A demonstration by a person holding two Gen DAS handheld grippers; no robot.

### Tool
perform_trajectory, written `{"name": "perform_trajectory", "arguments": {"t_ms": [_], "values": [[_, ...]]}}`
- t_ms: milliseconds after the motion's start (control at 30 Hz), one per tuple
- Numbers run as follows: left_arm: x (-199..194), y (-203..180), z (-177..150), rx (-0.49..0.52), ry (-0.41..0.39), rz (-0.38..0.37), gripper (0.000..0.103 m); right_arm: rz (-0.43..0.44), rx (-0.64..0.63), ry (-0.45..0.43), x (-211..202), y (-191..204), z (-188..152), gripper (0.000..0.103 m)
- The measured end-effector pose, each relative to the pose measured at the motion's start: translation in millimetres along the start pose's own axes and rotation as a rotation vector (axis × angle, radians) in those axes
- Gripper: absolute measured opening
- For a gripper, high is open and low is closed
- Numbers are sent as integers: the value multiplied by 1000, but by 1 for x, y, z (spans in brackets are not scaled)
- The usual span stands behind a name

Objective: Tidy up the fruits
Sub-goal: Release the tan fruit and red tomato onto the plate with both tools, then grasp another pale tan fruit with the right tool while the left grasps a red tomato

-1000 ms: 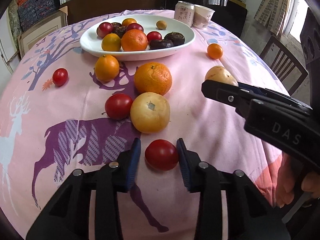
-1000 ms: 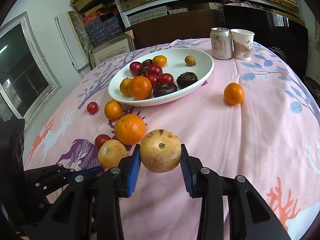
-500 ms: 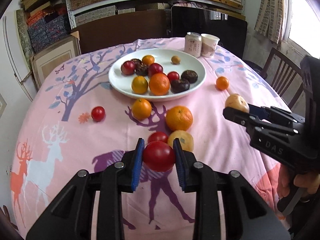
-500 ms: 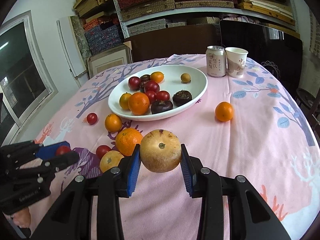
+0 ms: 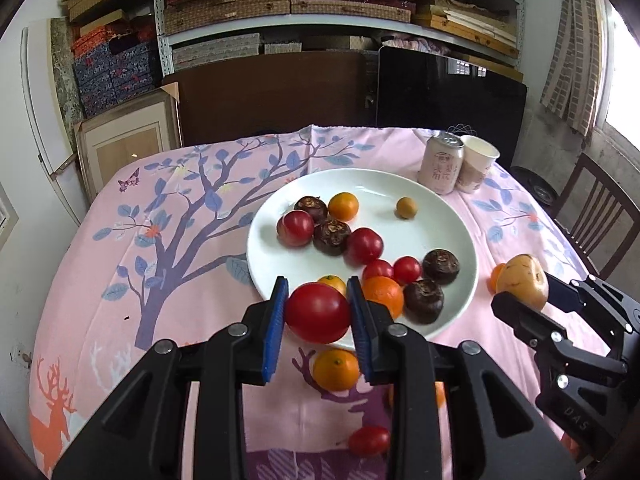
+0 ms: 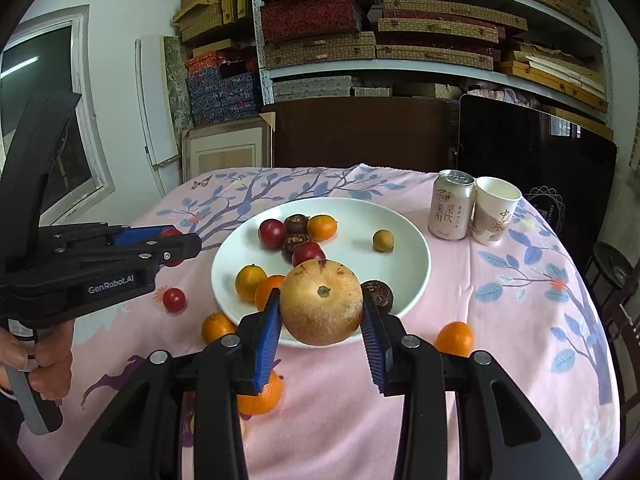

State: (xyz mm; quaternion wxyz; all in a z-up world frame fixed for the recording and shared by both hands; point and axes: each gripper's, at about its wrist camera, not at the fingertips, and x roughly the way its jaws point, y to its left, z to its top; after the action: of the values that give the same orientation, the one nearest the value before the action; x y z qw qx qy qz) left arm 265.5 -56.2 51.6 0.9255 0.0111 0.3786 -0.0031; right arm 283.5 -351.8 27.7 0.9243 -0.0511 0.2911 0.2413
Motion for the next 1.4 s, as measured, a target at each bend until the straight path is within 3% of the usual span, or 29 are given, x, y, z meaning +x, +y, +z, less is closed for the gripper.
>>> {"name": "perform_trajectory", "arguments": {"t_ms": [333,367,400,433,467,733,1067,1400], "values": [[77,11,12,-39,77,14,30,-8,-61,105,69,6,-2,39],[82,12,13,-47,83,13,37,-16,-67,107,72,6,-2,40],[86,12,15,-54,85,22,57,-21,-80,107,74,7,-2,44],[87,12,16,-59,77,44,65,-21,-91,106,75,7,-3,51],[85,11,16,-61,65,59,72,-31,-95,96,74,7,-3,51],[46,18,7,-83,41,51,78,-28,3,71,43,-9,-7,57],[-7,16,-40,-71,37,52,78,-32,93,92,-9,-22,-40,64],[-17,19,-94,-106,91,31,79,54,-13,154,-31,30,-74,65]]}}
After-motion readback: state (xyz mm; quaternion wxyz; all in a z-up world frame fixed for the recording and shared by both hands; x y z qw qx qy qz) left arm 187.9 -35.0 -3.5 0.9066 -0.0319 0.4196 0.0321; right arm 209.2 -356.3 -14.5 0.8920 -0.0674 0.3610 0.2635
